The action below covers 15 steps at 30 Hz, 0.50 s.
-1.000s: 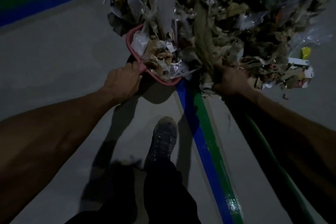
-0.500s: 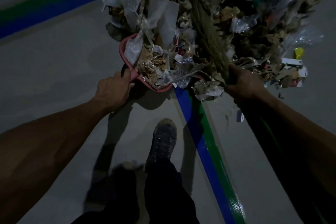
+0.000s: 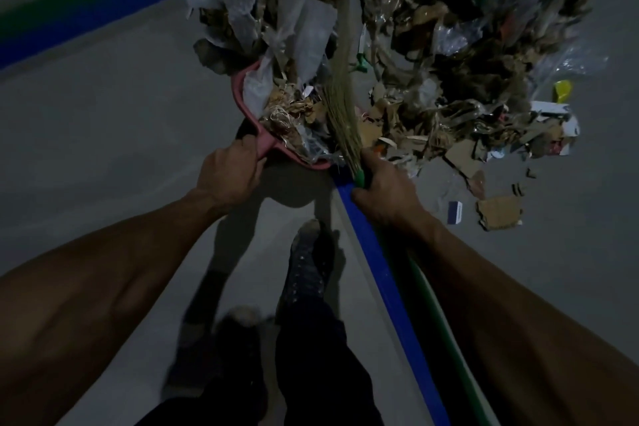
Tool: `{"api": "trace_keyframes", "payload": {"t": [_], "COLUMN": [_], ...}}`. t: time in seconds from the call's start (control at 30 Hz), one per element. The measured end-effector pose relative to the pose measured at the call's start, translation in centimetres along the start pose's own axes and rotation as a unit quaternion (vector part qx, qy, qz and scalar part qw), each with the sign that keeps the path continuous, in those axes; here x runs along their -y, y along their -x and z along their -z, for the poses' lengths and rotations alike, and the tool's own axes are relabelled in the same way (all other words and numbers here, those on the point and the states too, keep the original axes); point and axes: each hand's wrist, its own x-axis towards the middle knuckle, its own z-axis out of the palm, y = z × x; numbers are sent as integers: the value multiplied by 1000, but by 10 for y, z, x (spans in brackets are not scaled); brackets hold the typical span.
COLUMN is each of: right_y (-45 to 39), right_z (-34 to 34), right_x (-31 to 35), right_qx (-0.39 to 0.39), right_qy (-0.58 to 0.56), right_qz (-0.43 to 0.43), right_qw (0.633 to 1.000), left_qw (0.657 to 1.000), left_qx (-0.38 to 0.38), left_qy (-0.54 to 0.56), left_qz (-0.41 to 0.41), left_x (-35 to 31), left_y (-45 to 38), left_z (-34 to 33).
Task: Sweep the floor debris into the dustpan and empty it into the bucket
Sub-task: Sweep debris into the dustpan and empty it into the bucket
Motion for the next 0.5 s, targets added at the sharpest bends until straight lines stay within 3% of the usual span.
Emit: {"api": "trace_keyframes", "payload": {"t": [0.27, 0.5], "right_y": [65, 175], "right_z": [24, 54], "right_x": [15, 46], "right_qx": [-20, -61], "right_qy": [-16, -49], "right_qz": [-22, -10], "right_qw": [999, 997], "left_qw": [998, 995], "left_qx": [-28, -56], "left_qy": [52, 84], "left_qz": [-2, 18], "left_x": [-16, -36], "left_y": [47, 129], "left_z": [47, 115]}}
